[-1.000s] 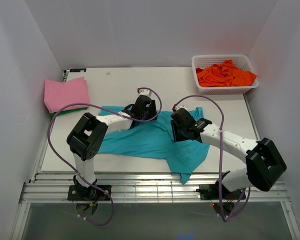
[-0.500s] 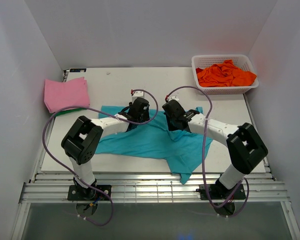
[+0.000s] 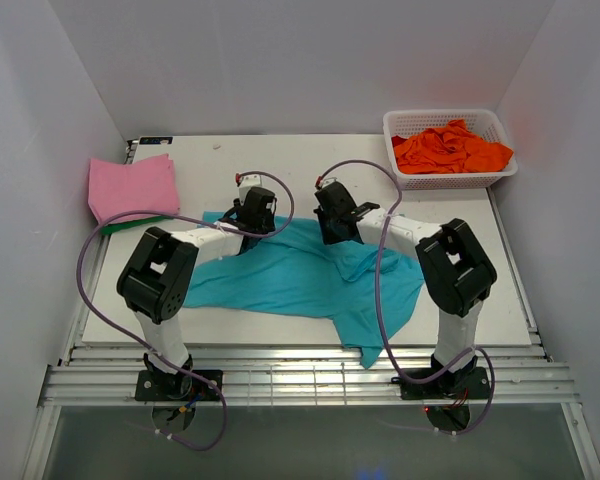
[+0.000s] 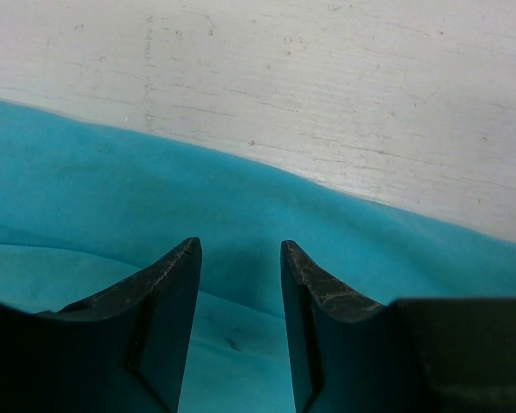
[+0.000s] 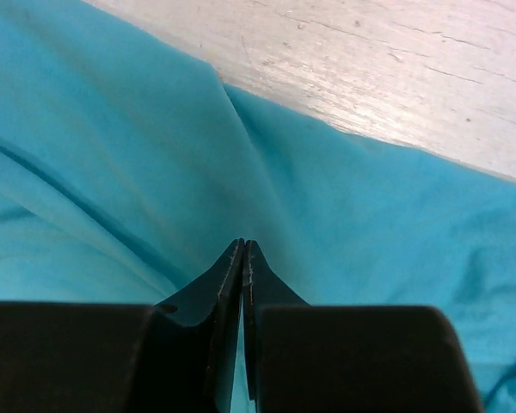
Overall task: Fold and stack the t-shirts
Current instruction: Fold the tshirt
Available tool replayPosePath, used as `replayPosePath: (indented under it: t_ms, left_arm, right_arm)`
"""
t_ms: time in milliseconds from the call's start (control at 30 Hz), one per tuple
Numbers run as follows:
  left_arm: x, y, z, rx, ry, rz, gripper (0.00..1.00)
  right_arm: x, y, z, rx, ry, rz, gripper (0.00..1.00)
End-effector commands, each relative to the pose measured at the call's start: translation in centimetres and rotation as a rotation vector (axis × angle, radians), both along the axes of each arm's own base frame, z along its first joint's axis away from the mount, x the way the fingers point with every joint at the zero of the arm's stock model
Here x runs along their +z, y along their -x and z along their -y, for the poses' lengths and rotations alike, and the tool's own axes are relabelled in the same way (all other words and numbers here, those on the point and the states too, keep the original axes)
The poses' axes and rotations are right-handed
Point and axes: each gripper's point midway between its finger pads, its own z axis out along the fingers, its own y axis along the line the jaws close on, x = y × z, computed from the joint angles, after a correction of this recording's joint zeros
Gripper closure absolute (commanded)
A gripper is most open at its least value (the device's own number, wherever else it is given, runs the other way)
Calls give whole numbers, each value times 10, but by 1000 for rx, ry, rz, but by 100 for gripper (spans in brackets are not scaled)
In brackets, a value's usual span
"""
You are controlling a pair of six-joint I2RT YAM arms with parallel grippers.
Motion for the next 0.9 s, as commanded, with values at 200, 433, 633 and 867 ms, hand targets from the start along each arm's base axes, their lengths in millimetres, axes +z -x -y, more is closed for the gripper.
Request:
replayPosePath:
  t_ms: [200,433,633,867]
  left_arm:
    - [-2,21,-10,14,-3,-36,48]
    - [-6,52,-29,48,-8,-71,48]
    - [13,83,-40,72,52,-46,48]
    - [40,110,-48,95,108,16,48]
  right_arm:
    - [-18,-11,-20,42,-27,-31,92]
    - [-31,-12,-19,33,-19,-54,92]
    - [-39,-12,-21,32,-19,-74,92]
    - [-49,-14,-27,40,-24,-96,92]
